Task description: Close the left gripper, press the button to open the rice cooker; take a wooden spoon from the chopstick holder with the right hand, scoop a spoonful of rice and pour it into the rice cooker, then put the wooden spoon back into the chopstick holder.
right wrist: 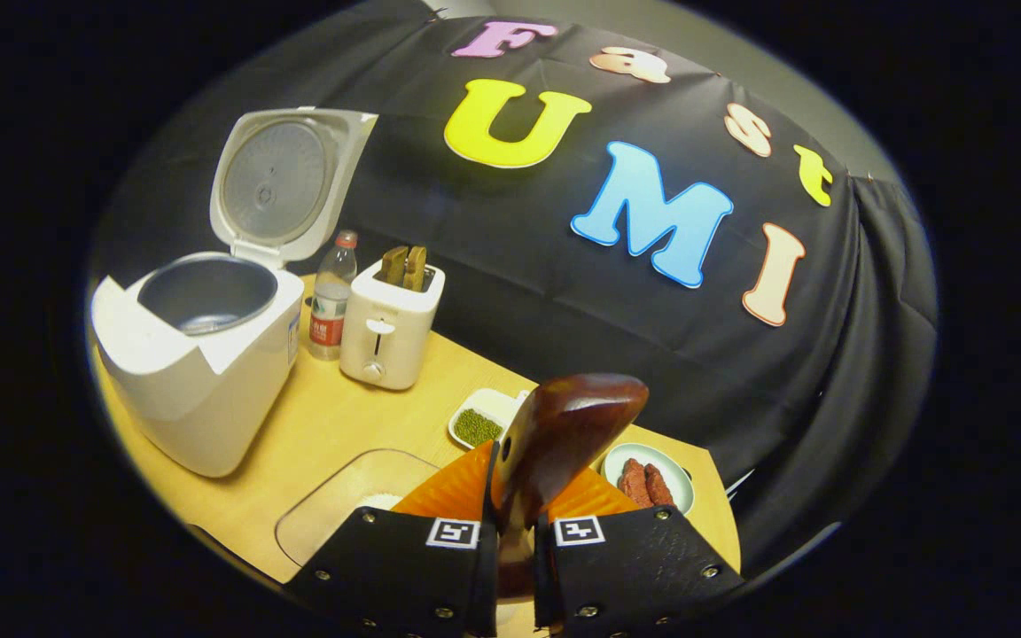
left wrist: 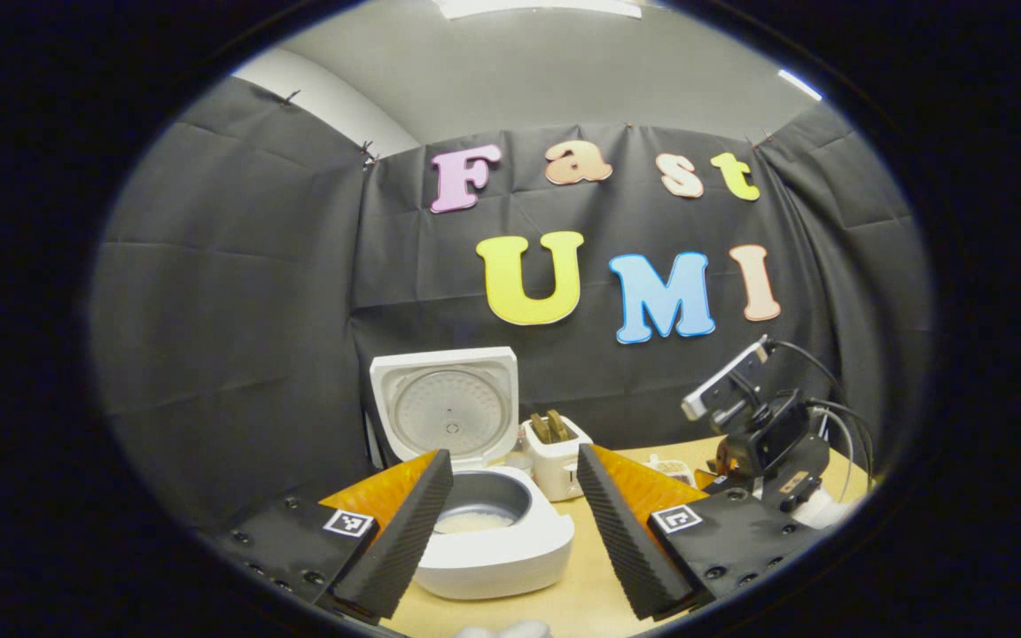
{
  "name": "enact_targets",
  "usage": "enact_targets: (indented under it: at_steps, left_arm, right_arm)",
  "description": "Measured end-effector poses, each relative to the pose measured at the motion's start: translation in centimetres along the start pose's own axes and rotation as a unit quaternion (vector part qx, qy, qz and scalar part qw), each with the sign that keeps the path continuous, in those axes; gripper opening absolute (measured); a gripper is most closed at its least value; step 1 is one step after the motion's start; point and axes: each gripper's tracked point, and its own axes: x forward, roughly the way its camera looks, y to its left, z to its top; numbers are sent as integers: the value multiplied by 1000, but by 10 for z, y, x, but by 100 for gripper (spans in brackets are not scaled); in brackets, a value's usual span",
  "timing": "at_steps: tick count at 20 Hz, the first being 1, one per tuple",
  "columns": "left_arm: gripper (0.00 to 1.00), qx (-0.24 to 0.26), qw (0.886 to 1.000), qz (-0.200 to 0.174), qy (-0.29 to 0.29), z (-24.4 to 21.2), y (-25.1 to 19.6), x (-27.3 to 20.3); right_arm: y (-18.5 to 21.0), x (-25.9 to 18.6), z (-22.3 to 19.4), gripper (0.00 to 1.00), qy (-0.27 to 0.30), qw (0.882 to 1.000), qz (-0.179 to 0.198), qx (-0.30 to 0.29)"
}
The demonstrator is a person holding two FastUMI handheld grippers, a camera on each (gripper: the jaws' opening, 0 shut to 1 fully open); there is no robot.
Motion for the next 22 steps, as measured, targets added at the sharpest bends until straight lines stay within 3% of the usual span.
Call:
enact_targets:
  at_steps: [7,16,22]
  left_arm:
    - [99,1,1000,1,13,-12,8,2]
    - [98,-3,1000,0,27,-24,16,2]
    - [99,2,1000,4,28,-24,22,1]
  right_arm:
    - [19,14,-47,17,49,999,-3,-19]
    - [51,15,-58,17,84,994,31,64]
    - [77,11,-45,17,93,982,67,150]
